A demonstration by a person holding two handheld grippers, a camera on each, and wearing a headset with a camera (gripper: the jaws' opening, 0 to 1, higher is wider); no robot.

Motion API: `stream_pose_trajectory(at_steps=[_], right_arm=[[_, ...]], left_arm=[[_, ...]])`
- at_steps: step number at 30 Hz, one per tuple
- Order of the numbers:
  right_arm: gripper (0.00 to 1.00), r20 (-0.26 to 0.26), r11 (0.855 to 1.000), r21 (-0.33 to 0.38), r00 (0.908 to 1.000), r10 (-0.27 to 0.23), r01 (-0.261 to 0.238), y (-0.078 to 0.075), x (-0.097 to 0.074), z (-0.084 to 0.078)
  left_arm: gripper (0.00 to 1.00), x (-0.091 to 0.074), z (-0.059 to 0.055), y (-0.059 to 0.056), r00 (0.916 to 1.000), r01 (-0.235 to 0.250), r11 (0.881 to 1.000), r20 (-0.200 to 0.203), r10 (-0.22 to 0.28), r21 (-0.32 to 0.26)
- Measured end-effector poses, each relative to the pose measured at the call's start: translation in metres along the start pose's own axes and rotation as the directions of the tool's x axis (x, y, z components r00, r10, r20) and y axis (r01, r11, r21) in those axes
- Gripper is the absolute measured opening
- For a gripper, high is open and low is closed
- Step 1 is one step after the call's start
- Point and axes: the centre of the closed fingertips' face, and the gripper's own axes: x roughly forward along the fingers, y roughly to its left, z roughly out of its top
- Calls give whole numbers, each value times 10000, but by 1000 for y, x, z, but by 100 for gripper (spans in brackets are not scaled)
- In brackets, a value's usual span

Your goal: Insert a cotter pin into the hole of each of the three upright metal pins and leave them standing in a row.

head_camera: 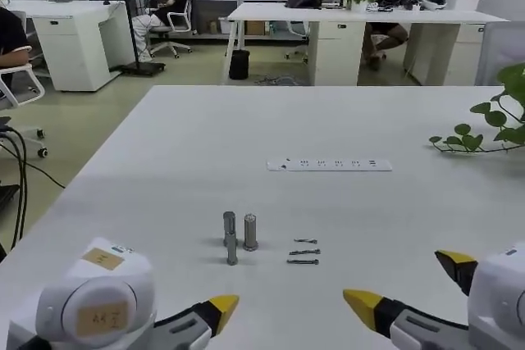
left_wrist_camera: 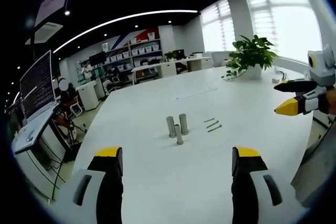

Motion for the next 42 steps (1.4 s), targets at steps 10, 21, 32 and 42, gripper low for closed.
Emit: stream_pose_trajectory(at_steps=[10, 21, 32, 42], right_arm=[[76, -116, 9994, 171, 9994, 319, -317, 3, 5, -2], [69, -374, 9979, 365, 9978, 548, -534, 6, 8, -7], [67, -494, 9958, 535, 9958, 769, -742, 6, 7, -9], [58, -434, 9949, 428, 9947, 930, -911, 6, 7, -4]], left_arm=[[82, 3, 1, -2, 9999, 69, 9999, -78, -68, 115], [79, 5, -2, -1, 9996, 225, 9997, -170, -222, 124], [77, 8, -1, -4, 9991, 338, 9991, -276, -330, 272], [70, 10, -1, -2, 9987, 431, 9985, -286, -422, 346]])
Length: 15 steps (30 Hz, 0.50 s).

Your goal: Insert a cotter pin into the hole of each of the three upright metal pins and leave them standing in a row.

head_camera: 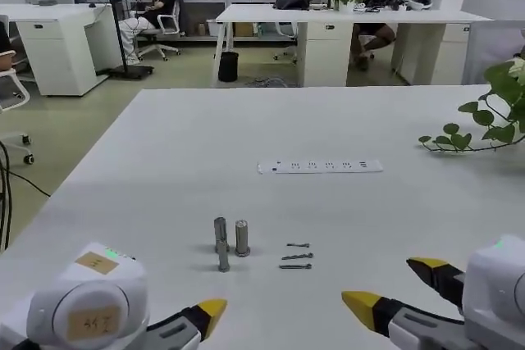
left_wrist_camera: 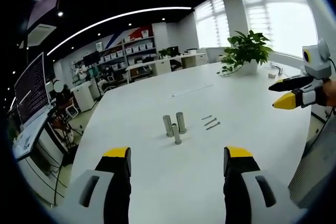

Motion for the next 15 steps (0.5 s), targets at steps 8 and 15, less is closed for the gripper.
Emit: stream_pose_trajectory(at_steps=[8, 15], right_arm=[[55, -6, 9997, -205, 9999, 115, -115, 1, 3, 3], [54, -26, 9996, -151, 9997, 246, -246, 3, 8, 3]], left_arm=[[62, 17, -1, 4, 9994, 338, 9993, -103, -336, 174], [56, 41, -6, -1, 9958, 881, 9961, -235, -880, 34]])
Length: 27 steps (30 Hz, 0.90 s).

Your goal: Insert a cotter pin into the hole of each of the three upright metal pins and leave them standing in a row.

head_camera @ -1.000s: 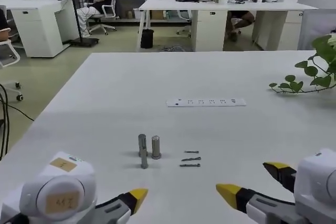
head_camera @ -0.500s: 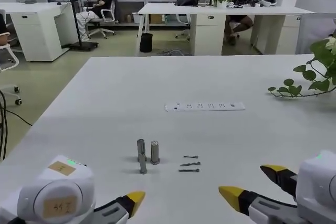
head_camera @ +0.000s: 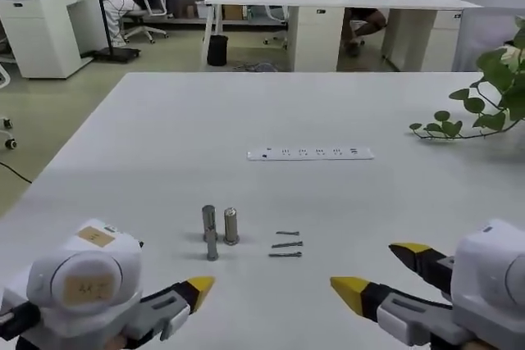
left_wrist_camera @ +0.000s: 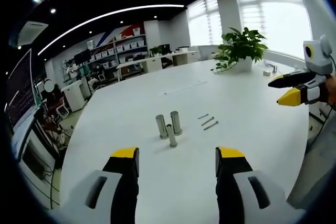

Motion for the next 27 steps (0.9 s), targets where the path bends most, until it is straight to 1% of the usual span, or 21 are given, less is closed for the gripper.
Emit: stream_pose_trajectory(at_steps=[5, 9, 14, 18, 20, 25, 26, 27], right_arm=[[54, -48, 10000, -35, 10000, 46, -46, -1, 4, 0], [52, -102, 9999, -95, 9999, 89, -90, -2, 8, -2], [50, -198, 10000, -25, 9998, 93, -93, -3, 15, -6], [49, -239, 9999, 59, 9997, 113, -112, -3, 19, -8], [49, -311, 9996, 248, 9994, 170, -162, -2, 22, -11], [49, -402, 9991, 392, 9990, 191, -175, -2, 26, -17], [49, -432, 9990, 412, 9989, 203, -186, -2, 27, -18], [49, -452, 9989, 435, 9988, 213, -193, -1, 28, -19]], left_arm=[[53, 17, -3, 1, 9997, 243, 9997, -87, -244, -52], [50, 34, -5, 5, 9994, 338, 9993, -125, -336, 179], [43, 51, -2, 11, 9994, 327, 9988, 138, -332, 350], [39, 65, -4, 17, 9994, 303, 9986, 147, -310, 428], [38, 71, -4, 19, 9993, 340, 9986, 132, -346, 413], [35, 85, -6, 19, 9983, 551, 9976, 182, -559, 415], [35, 87, -7, 18, 9980, 604, 9976, 168, -610, 337], [34, 91, -8, 16, 9969, 772, 9969, 128, -774, 161]])
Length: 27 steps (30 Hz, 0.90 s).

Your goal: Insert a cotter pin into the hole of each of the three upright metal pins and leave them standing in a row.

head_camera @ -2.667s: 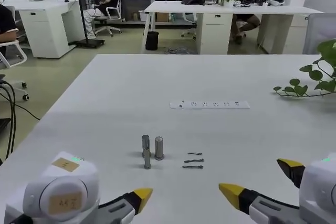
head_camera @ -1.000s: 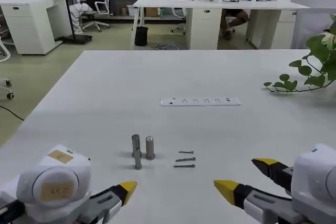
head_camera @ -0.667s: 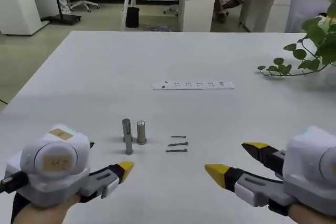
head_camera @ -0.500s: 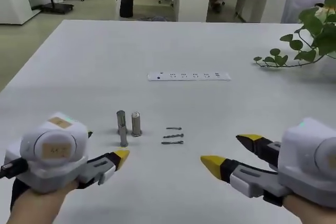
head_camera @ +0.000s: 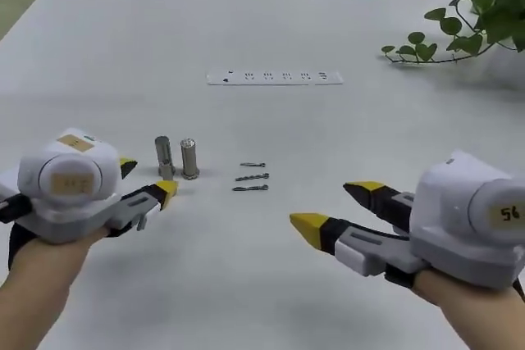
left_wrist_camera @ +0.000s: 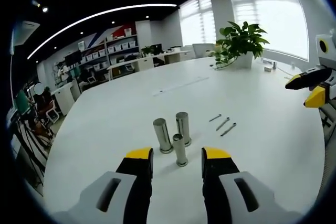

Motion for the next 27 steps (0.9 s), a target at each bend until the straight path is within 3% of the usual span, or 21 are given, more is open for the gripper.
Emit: stream_pose_trajectory(at_steps=[13, 17, 24, 27], right_arm=[[47, -105, 9992, 404, 9999, -33, 37, -1, 5, -9], [47, -154, 9986, 523, 9999, -68, 76, -2, 5, -11], [46, -223, 9971, 760, 9998, -13, 29, 0, 8, -15], [45, -184, 9963, 862, 9998, 67, -51, 2, 9, -14]], left_arm=[[20, 26, -15, -1, 9988, 415, 9988, -275, -408, 256], [15, 28, -15, -1, 9984, 508, 9981, -284, -499, 338], [7, 33, -13, -6, 9947, 1018, 9946, -93, -1020, -175], [7, 34, -13, -6, 9949, 999, 9950, -102, -999, -69]])
